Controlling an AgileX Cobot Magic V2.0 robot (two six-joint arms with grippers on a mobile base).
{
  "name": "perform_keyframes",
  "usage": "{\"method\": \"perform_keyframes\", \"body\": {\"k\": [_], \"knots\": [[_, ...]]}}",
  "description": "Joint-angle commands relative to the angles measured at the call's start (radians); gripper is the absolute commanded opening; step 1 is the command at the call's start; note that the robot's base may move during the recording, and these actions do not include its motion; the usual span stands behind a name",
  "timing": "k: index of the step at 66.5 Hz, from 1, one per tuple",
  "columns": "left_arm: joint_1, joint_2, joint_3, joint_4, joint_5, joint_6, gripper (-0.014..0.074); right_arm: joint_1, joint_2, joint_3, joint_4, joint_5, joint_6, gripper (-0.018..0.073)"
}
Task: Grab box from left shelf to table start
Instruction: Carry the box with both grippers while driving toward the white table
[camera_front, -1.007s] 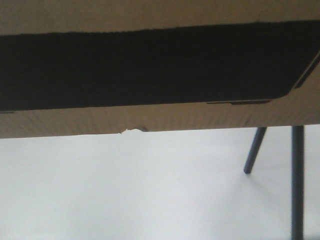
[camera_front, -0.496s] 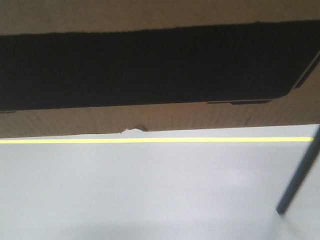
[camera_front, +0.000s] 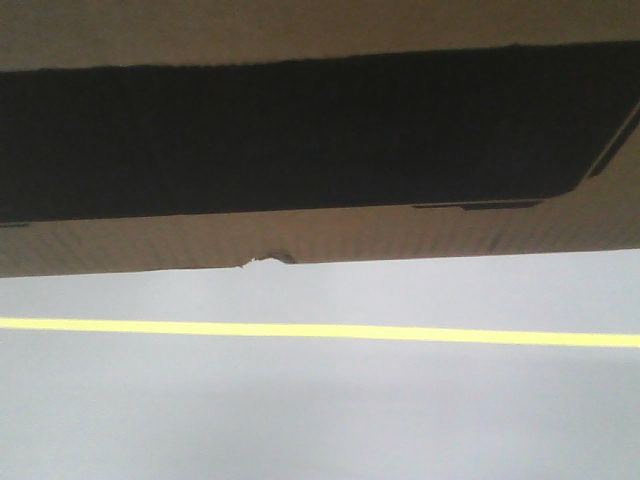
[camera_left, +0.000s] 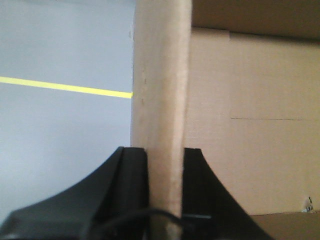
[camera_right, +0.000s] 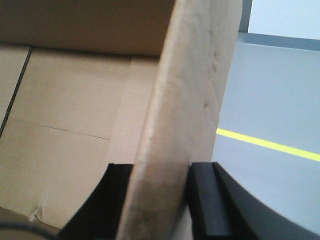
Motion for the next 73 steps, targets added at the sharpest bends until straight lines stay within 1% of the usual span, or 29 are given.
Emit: {"method": "perform_keyframes", "body": {"k": [1,73], "knots": [[-0.013,0.011,-0.037,-0.112,-0.184,-0.018,-0.0099,0.007,0.007,-0.033,0.044,-0.139,-0.012,0.0058],[-0.013,0.012,-0.037,-0.112,-0.184,-0.018,-0.0099,0.007,0.010,-0.033,0.044,-0.139,-0.012,0.0058]]}}
